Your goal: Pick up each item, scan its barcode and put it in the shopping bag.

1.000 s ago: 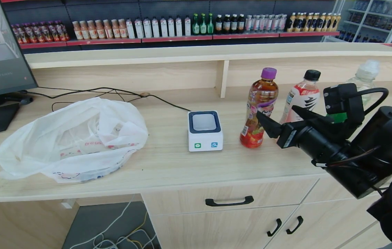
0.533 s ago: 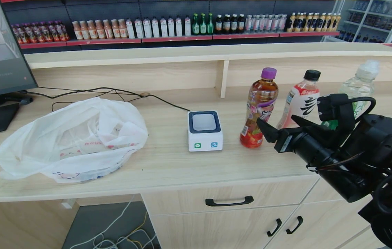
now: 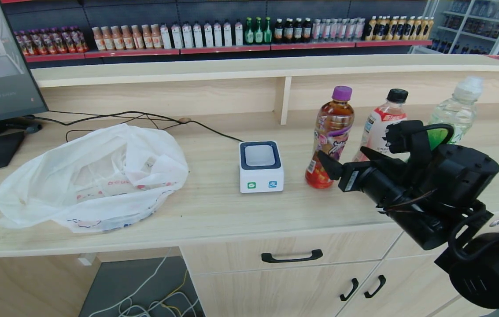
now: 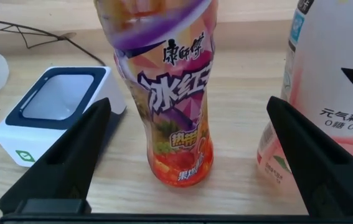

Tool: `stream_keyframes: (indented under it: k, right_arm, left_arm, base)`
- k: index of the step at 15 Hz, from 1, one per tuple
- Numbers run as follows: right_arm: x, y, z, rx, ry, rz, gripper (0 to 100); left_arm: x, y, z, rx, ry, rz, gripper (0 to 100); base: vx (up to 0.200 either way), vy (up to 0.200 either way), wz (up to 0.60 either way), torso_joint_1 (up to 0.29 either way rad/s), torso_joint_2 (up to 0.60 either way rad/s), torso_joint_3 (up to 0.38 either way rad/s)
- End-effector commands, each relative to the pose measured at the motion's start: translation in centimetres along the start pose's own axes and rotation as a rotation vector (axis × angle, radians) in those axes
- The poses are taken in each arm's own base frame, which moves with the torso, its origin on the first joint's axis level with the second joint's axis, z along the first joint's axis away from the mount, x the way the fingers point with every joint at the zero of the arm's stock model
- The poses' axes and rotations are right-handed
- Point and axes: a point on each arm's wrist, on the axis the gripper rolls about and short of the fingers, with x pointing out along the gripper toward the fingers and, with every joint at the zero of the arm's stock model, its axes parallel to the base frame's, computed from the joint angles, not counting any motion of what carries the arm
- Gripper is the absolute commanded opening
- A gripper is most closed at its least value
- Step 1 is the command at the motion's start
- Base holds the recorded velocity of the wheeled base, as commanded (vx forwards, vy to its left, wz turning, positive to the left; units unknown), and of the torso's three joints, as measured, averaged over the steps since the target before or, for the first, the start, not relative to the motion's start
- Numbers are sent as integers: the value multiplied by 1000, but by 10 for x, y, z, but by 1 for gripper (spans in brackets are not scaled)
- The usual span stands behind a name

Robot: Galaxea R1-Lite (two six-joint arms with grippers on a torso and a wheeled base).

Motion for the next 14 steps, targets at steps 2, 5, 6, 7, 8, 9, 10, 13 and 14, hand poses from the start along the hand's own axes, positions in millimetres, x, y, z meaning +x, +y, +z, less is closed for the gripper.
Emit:
stream_keyframes:
  k: [2, 5, 6, 7, 8, 9, 10, 13, 14]
  right_arm:
    - [5, 2, -6, -8, 14, 0, 100]
    - [10, 3, -12, -13, 26, 0, 100]
    - [11, 3, -13, -16, 29, 0, 100]
    - [12, 4, -12, -18, 26, 0, 100]
    - [14, 4, -11, -16, 18, -1, 100]
    - [18, 4, -11, -15, 14, -1, 100]
    - [20, 5, -11, -15, 12, -1, 100]
    - [28, 7, -11, -12, -1, -1, 100]
    - [29, 7, -11, -12, -1, -3, 100]
  left_arm:
    - [0, 0, 0, 0, 0, 0, 100]
    - [0, 0, 0, 0, 0, 0, 100]
    - [0, 0, 0, 0, 0, 0, 100]
    - [0, 0, 0, 0, 0, 0, 100]
    - [0, 0, 0, 0, 0, 0, 100]
    - [0, 0, 0, 0, 0, 0, 100]
    - [0, 0, 0, 0, 0, -2, 100]
    - [0, 0, 0, 0, 0, 0, 100]
    - [0, 0, 0, 0, 0, 0, 100]
  base:
    - [0, 0, 0, 0, 0, 0]
    - [0, 0, 0, 0, 0, 0]
    - [0, 0, 0, 0, 0, 0]
    - [0, 0, 0, 0, 0, 0]
    - [0, 0, 0, 0, 0, 0]
    - [0, 0, 0, 0, 0, 0]
    - [0, 0, 0, 0, 0, 0]
    - [0, 0, 0, 0, 0, 0]
    - [0, 0, 0, 0, 0, 0]
